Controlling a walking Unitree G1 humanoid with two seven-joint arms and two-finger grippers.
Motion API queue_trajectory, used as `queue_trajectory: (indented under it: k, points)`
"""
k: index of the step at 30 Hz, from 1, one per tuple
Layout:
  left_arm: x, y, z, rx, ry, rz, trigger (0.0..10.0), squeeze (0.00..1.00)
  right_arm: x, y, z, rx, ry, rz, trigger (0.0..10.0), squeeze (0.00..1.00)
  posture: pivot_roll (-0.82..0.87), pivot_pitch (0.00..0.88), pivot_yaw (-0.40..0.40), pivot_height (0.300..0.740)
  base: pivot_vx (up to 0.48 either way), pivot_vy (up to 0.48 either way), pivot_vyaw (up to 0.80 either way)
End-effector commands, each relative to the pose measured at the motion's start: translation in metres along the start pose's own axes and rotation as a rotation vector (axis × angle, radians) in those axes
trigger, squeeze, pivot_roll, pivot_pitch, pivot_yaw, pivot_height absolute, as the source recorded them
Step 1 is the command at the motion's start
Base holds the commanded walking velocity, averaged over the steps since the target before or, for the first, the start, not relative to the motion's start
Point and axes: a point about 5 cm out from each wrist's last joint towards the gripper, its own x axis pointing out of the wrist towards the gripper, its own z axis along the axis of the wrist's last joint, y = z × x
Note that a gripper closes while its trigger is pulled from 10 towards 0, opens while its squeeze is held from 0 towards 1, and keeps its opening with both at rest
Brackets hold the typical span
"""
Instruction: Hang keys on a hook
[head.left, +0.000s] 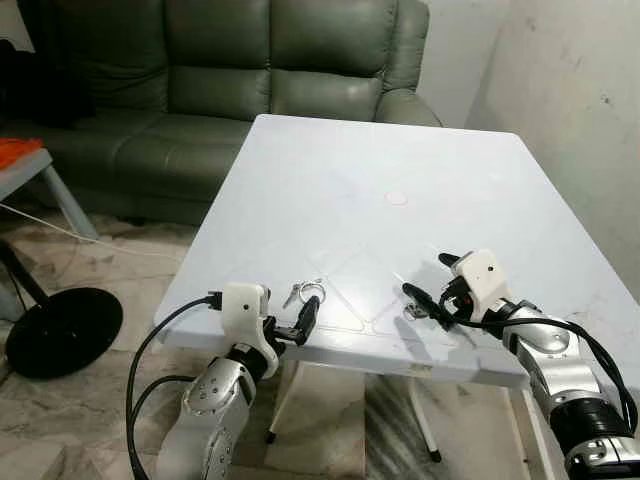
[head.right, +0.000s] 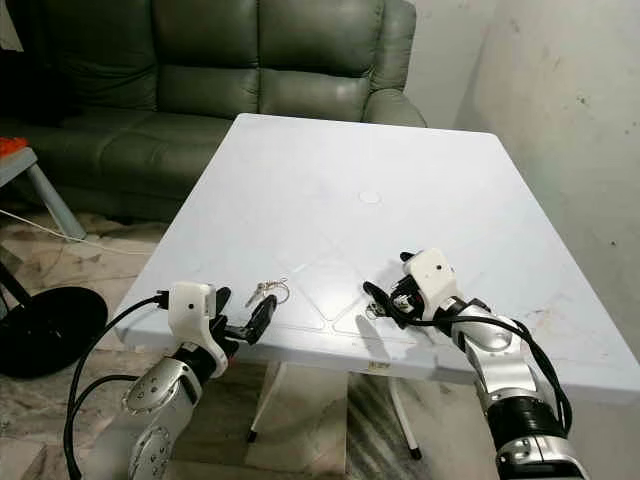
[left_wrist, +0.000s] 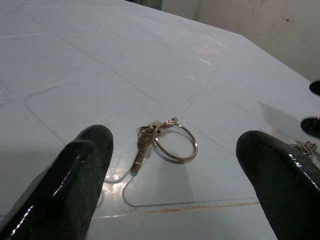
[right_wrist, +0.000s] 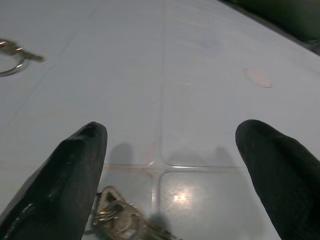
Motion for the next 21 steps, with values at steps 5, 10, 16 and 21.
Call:
queue_trajectory:
  k: [5, 10, 16, 21]
  points:
    - [0.000, -0.003, 0.004, -0.006, -0.010, -0.003, 10.0, 0.00, -0.008, -0.001, -0.007, -0.014, 0.018, 0.076, 10.0, 0.00, 0.03, 0.074, -0.044, 0.740, 0.000, 0.000, 0.00]
    - [0.000, -0.003, 0.005, -0.007, -0.013, -0.001, 10.0, 0.00, -0.008, 0.001, -0.010, -0.031, 0.031, 0.097, 10.0, 0.00, 0.03, 0.065, -0.042, 0.740, 0.000, 0.000, 0.00]
    - [0.002, -0.004, 0.007, -0.010, -0.017, -0.005, 10.0, 0.00, -0.007, 0.005, -0.012, -0.037, 0.040, 0.123, 10.0, 0.00, 0.03, 0.065, -0.043, 0.740, 0.000, 0.000, 0.00]
    - [0.002, -0.003, 0.008, -0.009, -0.019, -0.002, 10.0, 0.00, -0.006, 0.009, -0.013, -0.044, 0.038, 0.154, 10.0, 0.00, 0.03, 0.069, -0.044, 0.740, 0.000, 0.000, 0.00]
